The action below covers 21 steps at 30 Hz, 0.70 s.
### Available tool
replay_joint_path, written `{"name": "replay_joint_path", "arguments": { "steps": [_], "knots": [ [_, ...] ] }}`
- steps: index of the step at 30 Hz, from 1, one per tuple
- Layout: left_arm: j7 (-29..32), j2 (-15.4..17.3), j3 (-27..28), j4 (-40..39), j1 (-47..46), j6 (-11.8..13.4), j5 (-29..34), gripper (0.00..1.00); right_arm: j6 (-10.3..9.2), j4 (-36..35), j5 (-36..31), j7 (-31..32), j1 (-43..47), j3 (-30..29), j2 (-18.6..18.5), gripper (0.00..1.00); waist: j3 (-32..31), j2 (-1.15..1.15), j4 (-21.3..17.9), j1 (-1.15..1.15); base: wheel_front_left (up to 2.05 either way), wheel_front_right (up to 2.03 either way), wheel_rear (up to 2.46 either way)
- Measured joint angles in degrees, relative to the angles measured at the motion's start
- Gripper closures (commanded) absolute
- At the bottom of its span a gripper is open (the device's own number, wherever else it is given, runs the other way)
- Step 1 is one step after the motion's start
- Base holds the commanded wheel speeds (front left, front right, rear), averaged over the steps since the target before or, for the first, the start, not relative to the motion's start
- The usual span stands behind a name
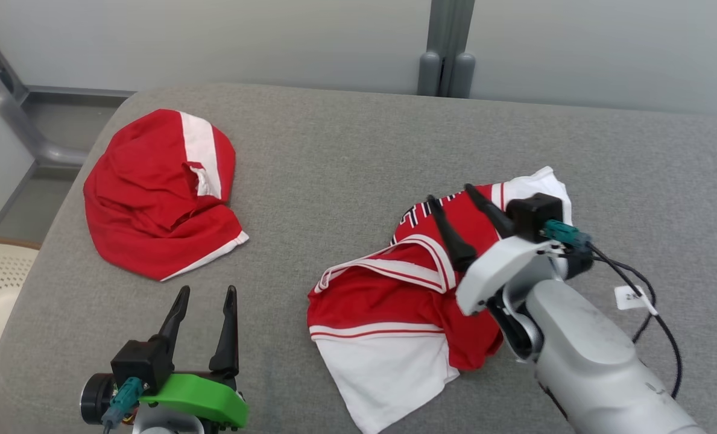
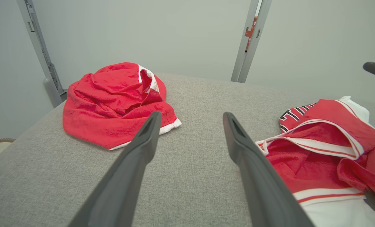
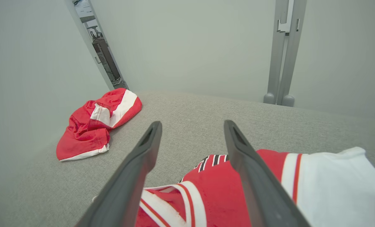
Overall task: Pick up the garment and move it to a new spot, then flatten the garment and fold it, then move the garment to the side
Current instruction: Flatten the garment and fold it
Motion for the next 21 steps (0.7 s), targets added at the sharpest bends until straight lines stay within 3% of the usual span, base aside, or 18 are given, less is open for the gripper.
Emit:
{"name": "replay_joint_path", "arguments": {
  "steps": [8,21],
  "knots": [
    [0.00,-0.01,0.94,-0.51,1.59,0.00,0.90,0.00,-0.01,-6.11,-5.69,-0.01,10.69,-9.80,-3.81,0.00,-2.03,0.00,-3.14,0.00,0.00,0.00,0.00],
    [0.00,-0.01,1.12,-0.96,1.91,0.00,1.16,0.00,-0.01,-13.18,-4.15,0.40,25.03,-7.15,-1.07,0.00,-2.18,0.00,-4.20,-0.01,0.00,0.00,0.00]
  ]
}}
